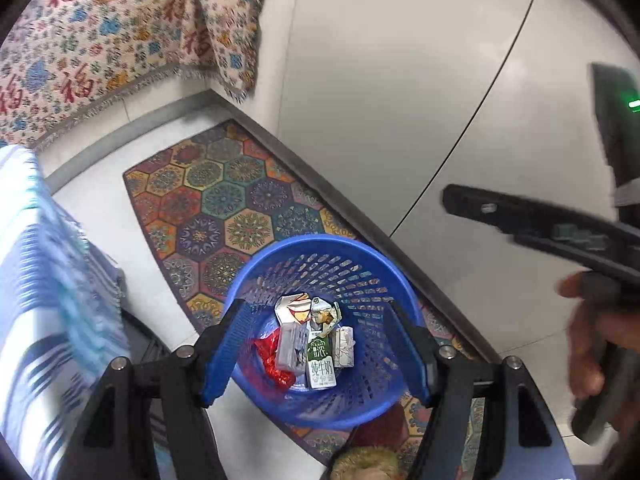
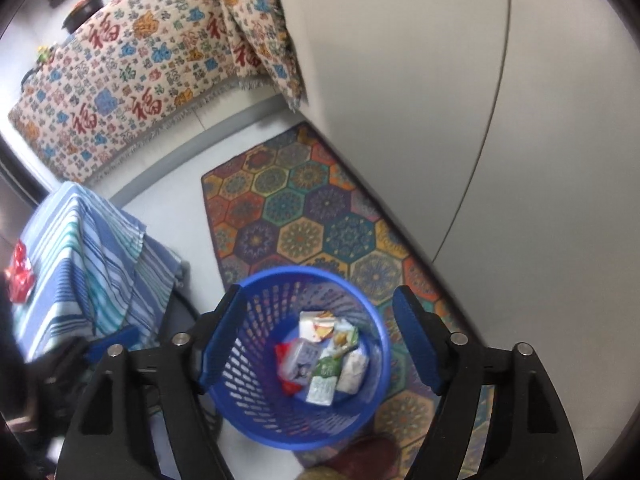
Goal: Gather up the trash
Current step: 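Carry the plastic box and paper cup to the wastebasket and open both grippers, then swing both tools back over the table toward the remaining trash, then grasp the orange Fanta can with left gripper while right gripper grasps the red noodle bowl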
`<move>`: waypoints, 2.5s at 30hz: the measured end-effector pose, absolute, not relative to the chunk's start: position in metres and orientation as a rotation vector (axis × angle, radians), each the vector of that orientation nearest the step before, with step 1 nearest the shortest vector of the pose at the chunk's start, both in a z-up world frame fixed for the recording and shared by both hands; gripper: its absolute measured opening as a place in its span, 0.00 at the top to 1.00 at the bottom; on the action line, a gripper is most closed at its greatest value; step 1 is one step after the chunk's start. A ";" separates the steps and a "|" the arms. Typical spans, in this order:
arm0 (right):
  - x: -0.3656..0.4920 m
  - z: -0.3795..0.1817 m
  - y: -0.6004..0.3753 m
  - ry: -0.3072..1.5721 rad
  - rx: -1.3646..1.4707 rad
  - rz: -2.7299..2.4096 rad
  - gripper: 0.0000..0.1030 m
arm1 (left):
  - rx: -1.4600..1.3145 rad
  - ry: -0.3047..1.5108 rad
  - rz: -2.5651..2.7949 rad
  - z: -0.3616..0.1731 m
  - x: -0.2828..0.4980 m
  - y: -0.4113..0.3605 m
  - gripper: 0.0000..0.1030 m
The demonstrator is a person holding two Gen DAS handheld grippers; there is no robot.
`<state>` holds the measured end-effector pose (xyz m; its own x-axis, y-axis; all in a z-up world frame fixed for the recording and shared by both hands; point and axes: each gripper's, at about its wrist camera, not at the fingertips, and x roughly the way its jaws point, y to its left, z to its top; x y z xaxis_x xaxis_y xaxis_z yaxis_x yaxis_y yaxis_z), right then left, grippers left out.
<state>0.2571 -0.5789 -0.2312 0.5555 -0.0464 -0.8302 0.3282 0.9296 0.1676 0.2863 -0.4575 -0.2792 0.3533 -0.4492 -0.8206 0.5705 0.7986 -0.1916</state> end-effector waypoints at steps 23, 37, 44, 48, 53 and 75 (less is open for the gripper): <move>0.256 -0.195 -0.241 0.893 -0.159 0.352 0.17 | 0.139 0.953 -0.108 -0.225 0.200 -0.111 0.31; 0.314 -0.221 -0.209 0.966 -0.094 0.260 0.03 | -0.018 0.928 0.039 -0.239 0.231 0.041 0.12; 0.341 -0.223 -0.204 0.961 -0.087 0.233 0.00 | 0.003 0.925 -0.027 -0.238 0.265 0.075 0.11; 0.348 -0.223 -0.205 0.960 -0.088 0.233 0.00 | 0.018 0.921 -0.105 -0.236 0.287 0.082 0.11; 0.350 -0.222 -0.206 0.959 -0.091 0.238 0.00 | 0.086 0.935 -0.208 -0.238 0.313 0.075 0.04; 0.369 -0.217 -0.220 0.925 -0.063 0.288 0.01 | 0.053 0.936 -0.103 -0.236 0.257 0.052 0.06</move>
<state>0.3693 -0.2199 -0.2165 0.5667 0.2184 -0.7945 -0.2722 0.9597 0.0697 0.2570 0.0518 -0.2361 0.5882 -0.0655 -0.8061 0.1112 0.9938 0.0003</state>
